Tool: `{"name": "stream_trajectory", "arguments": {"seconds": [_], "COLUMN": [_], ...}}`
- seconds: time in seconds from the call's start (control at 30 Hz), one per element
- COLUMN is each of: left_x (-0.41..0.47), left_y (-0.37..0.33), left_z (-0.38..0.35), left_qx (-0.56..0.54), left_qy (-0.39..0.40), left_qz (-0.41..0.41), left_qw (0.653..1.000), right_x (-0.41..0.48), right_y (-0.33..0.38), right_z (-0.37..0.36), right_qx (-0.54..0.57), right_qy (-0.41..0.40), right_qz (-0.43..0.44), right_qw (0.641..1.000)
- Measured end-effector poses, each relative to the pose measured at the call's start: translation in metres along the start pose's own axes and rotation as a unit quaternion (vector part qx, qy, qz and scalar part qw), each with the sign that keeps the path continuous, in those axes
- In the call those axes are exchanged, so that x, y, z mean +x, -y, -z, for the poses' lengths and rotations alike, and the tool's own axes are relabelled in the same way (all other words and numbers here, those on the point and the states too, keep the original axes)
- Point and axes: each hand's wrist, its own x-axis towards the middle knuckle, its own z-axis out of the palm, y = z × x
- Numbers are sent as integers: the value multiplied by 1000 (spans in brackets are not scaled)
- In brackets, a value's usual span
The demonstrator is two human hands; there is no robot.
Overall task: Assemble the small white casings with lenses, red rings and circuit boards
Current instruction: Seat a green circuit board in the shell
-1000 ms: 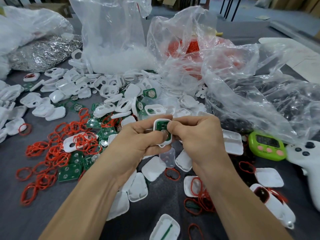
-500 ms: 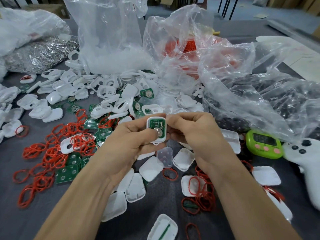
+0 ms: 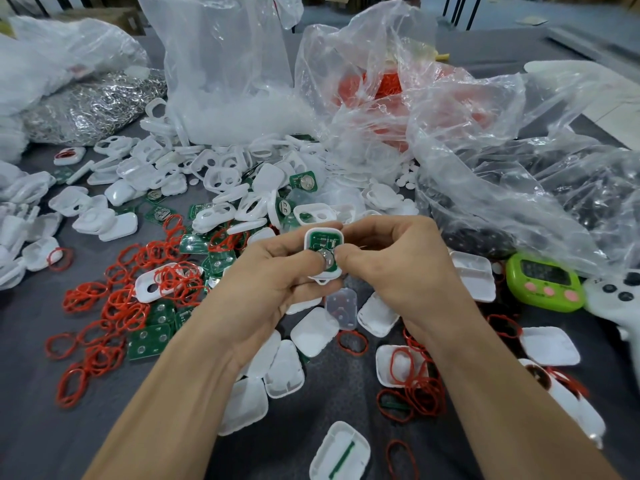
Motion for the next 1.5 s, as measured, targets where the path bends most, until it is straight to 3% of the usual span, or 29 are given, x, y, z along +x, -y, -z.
{"name": "stream_trajectory", "arguments": {"seconds": [0.5, 1.5], "left_x": [1, 2], "left_y": [1, 5], "left_z": [2, -4], "left_qx": [-41, 25], "left_qy": [14, -9], "left_qz": [8, 0], "left_qw": [999, 1000], "right_x": [4, 3], "right_y": [-2, -3], "right_z": [-1, -5], "right_qx": [10, 15], "right_qy": [-20, -32], "right_qz": [-28, -50], "right_qw": [999, 998]}}
